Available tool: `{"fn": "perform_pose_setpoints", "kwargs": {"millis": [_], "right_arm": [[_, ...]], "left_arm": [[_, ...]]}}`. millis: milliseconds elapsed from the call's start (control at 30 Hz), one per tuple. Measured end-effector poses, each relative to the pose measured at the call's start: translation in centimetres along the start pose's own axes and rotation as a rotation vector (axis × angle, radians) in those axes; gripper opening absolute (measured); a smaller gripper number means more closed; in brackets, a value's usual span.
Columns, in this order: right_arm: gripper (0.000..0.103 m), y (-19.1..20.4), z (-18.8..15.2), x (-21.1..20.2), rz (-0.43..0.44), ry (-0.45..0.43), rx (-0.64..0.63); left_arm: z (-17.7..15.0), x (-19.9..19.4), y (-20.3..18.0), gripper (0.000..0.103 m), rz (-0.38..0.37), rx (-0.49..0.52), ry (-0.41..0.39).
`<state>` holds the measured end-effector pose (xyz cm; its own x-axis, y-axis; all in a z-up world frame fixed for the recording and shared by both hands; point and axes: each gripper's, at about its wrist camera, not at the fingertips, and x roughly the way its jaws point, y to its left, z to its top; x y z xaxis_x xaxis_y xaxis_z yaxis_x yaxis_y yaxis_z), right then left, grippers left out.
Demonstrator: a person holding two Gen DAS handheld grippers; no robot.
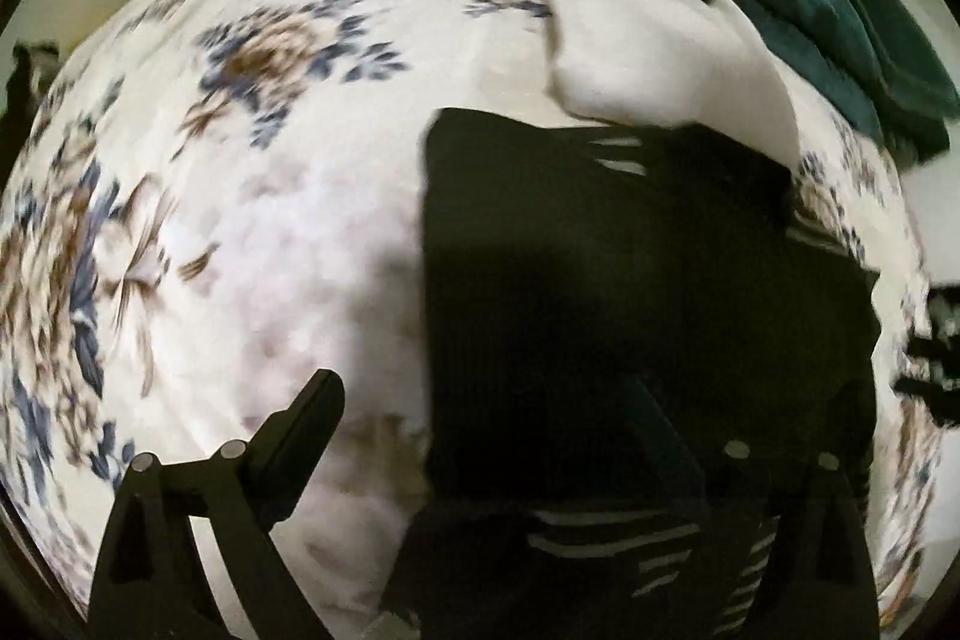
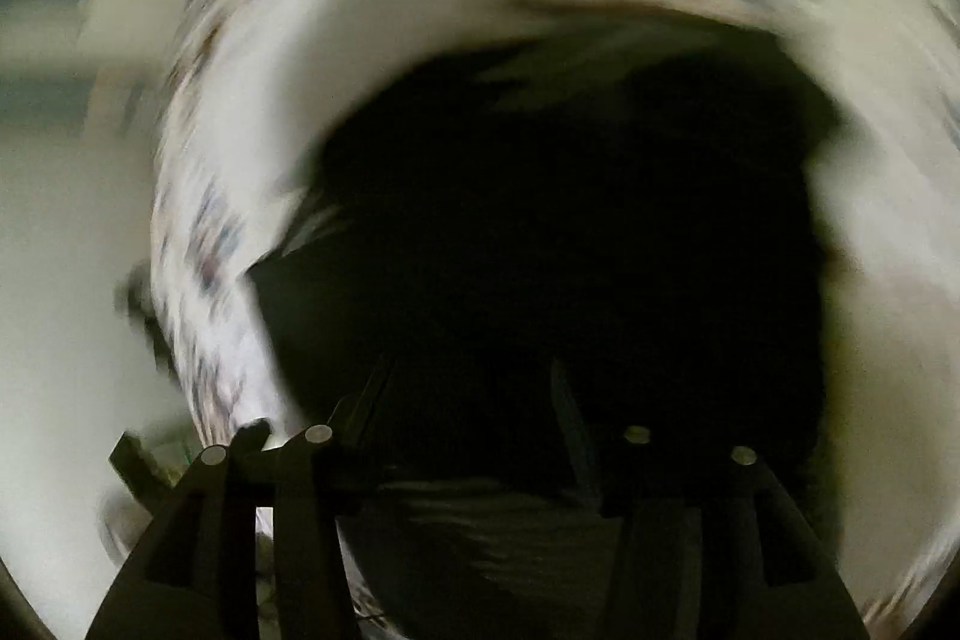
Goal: Fold small clothes
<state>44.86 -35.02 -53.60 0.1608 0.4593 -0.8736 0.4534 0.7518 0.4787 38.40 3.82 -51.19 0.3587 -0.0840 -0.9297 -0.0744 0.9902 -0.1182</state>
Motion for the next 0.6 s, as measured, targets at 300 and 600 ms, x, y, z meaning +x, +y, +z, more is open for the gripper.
{"fn": "perform_pose_setpoints", "kwargs": {"millis": [300, 600], "right_arm": [[0.053, -14.5, 1.4, -1.3, 0.063, 0.02, 0.142], [0.053, -15.3, 3.1, 0.7, 0.097, 0.07, 0.074]], "left_arm": [[-3.8, 1.8, -5.2, 0.096, 0.111, -0.012, 0.071], [-7.4, 1.1, -7.8, 0.096, 0.2, -0.045, 0.123]]}}
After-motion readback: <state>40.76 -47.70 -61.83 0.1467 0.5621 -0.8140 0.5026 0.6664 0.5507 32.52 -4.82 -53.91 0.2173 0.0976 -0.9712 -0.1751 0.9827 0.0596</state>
